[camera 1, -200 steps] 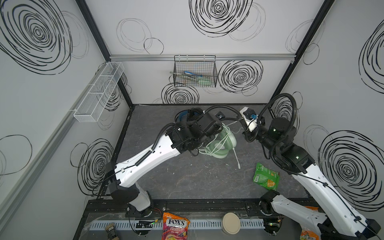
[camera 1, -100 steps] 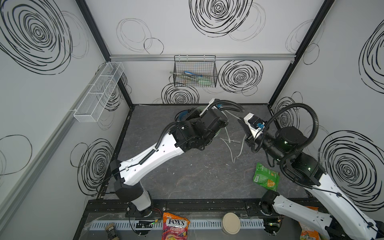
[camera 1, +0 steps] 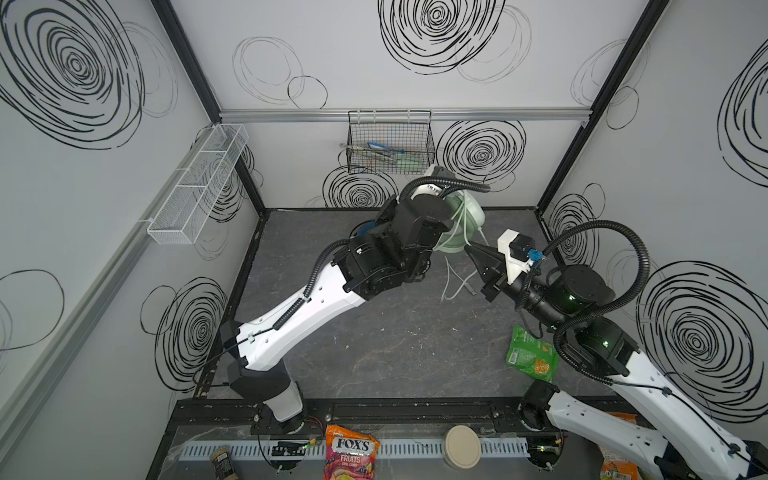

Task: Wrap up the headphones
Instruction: 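Wrap the cable around the headset band with the right gripper while the left raises it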

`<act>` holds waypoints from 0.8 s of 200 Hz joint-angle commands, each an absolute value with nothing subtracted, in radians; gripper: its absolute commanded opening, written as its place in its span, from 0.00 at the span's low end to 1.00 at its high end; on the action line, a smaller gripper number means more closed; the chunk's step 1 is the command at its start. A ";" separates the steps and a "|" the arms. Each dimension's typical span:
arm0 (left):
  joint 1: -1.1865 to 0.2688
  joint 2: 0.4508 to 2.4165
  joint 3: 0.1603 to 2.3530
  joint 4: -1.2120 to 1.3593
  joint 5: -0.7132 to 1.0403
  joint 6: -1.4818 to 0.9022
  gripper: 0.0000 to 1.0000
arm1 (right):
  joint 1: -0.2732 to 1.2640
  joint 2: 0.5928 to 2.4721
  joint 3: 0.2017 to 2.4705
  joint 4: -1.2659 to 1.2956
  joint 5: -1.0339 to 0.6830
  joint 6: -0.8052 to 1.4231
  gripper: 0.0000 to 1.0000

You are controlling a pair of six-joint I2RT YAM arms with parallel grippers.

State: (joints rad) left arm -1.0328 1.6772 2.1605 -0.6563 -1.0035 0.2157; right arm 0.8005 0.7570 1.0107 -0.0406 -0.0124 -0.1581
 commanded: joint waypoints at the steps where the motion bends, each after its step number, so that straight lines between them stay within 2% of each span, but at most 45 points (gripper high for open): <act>1: -0.996 1.653 2.328 -0.623 -0.859 -0.104 0.00 | 0.816 0.728 0.992 0.027 -0.084 -0.102 0.11; 57: -0.981 1.592 2.287 -0.604 -0.622 -0.278 0.00 | 0.817 0.723 0.976 0.087 -0.071 -0.093 0.22; 87: -0.951 1.566 2.266 -0.582 -0.509 -0.350 0.00 | 0.815 0.714 0.941 0.115 -0.065 -0.071 0.23; 125: -0.924 1.559 2.267 -0.571 -0.406 -0.417 0.00 | 0.814 0.692 0.865 0.167 -0.034 -0.034 0.29; 160: -0.896 1.556 2.266 -0.569 -0.349 -0.467 0.00 | 0.797 0.662 0.770 0.224 -0.026 0.008 0.53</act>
State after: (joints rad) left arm -0.9195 1.6093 2.2532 -0.7322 -0.4221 -0.3580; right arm 0.8097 0.6918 0.8165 0.1413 -0.0414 -0.0326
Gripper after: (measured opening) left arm 0.073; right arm 0.470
